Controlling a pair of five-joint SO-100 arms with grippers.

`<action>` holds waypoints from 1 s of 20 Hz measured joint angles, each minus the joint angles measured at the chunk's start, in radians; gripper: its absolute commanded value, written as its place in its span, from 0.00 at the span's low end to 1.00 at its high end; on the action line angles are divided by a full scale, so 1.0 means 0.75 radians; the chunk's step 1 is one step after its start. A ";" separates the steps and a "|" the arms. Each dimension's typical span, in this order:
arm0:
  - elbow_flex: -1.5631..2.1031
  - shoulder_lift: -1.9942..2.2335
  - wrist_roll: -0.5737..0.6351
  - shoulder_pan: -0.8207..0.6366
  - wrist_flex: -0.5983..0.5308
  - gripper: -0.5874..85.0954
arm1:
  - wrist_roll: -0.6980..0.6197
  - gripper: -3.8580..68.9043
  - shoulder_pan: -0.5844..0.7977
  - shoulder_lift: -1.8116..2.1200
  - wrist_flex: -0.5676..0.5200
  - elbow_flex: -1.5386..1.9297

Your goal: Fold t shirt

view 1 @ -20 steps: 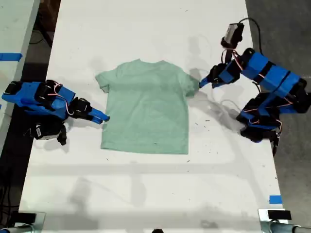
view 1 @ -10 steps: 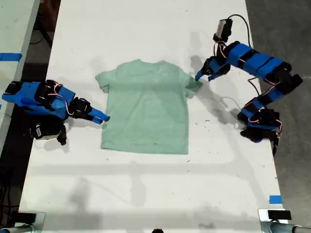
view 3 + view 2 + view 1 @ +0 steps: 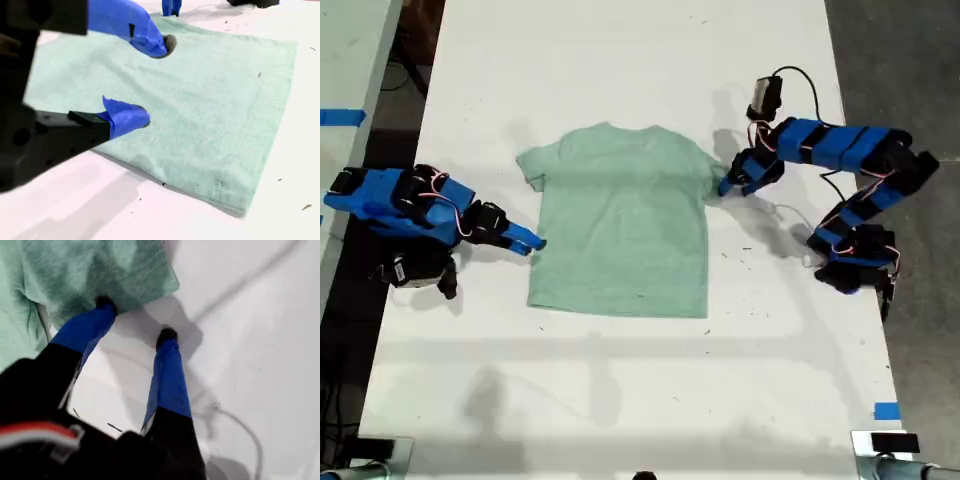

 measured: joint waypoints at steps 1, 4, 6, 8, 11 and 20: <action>0.000 0.000 0.000 0.000 0.000 0.22 | 0.000 0.31 0.010 0.014 -0.004 0.002; 0.000 0.000 0.000 0.000 0.000 0.22 | 0.000 0.31 0.027 0.037 0.008 -0.014; 0.000 0.000 0.000 0.000 0.000 0.22 | 0.000 0.31 0.029 0.063 0.018 -0.051; 0.000 0.000 0.000 0.000 0.000 0.22 | 0.000 0.32 0.041 0.067 0.018 -0.086; 0.000 0.000 0.000 0.000 0.000 0.22 | -0.014 0.29 0.061 -0.078 -0.008 -0.127; 0.000 0.000 0.000 0.000 0.000 0.22 | -0.067 0.08 0.002 -0.268 0.139 -0.468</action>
